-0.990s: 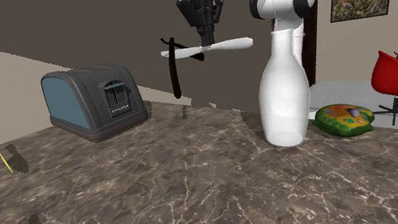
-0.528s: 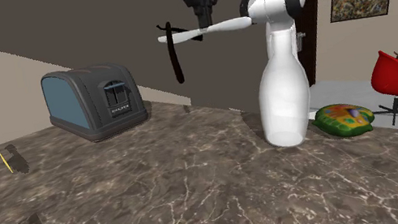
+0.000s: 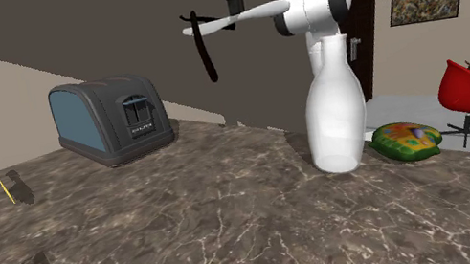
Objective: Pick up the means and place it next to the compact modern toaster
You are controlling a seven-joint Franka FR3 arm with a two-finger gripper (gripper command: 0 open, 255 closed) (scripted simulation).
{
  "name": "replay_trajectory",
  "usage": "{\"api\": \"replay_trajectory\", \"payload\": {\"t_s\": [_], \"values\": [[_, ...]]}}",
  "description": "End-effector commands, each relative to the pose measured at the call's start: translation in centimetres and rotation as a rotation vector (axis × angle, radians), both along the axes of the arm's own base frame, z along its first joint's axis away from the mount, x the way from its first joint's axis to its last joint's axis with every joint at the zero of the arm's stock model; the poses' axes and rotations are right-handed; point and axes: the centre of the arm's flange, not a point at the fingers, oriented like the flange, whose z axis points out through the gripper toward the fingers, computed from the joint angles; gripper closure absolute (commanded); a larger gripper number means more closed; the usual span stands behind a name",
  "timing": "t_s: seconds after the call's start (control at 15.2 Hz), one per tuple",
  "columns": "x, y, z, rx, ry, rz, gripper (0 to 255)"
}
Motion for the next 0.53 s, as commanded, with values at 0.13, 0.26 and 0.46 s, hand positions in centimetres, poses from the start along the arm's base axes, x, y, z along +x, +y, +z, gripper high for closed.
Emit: {"api": "replay_trajectory", "payload": {"t_s": [0.13, 0.26, 0.46], "values": [[1.8, -4.6, 0.2, 0.001, 0.001, 0.003, 255], [2.7, -7.1, 0.2, 0.001, 0.001, 0.003, 255], [4.0, -10.9, 0.2, 0.001, 0.001, 0.002, 255]]}}
